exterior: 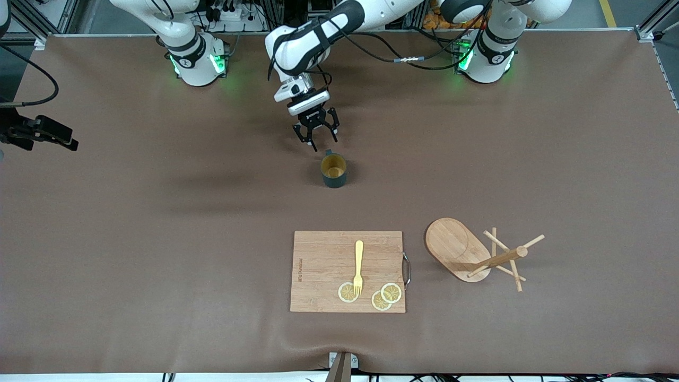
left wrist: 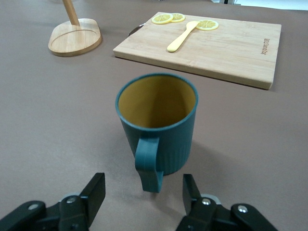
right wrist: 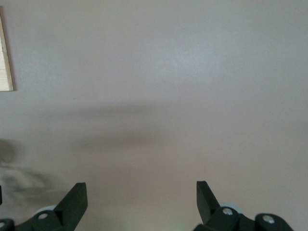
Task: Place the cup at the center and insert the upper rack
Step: 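Lower the left gripper onto the mug handle and grasp it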
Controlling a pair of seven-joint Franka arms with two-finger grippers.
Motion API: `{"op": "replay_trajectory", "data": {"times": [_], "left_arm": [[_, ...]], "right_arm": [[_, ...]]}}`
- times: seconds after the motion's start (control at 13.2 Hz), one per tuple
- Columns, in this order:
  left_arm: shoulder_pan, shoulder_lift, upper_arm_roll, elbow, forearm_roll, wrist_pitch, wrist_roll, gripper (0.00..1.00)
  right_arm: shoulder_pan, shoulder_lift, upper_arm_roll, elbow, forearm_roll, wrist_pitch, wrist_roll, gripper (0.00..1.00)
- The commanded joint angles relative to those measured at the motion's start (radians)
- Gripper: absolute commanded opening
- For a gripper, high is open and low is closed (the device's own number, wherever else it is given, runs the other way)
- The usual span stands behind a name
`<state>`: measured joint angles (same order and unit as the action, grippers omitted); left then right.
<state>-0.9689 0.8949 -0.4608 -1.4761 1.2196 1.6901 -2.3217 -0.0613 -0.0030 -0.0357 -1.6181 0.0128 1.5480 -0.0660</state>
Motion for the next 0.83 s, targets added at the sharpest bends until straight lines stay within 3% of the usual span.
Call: {"op": "replay_trajectory", "data": {"times": [0.0, 0.76], "left_arm": [[-0.007, 0.025, 0.007, 0.005, 0.050, 0.008, -0.044, 0.73], [-0.005, 0.041, 0.007, -0.019, 0.069, -0.001, -0.099, 0.74]], "right_arm": [[-0.019, -0.028, 0.019, -0.023, -0.004, -0.009, 0.006, 1.00], [-0.025, -0.017, 0.019, -0.020, -0.002, -0.008, 0.000, 1.00]]}}
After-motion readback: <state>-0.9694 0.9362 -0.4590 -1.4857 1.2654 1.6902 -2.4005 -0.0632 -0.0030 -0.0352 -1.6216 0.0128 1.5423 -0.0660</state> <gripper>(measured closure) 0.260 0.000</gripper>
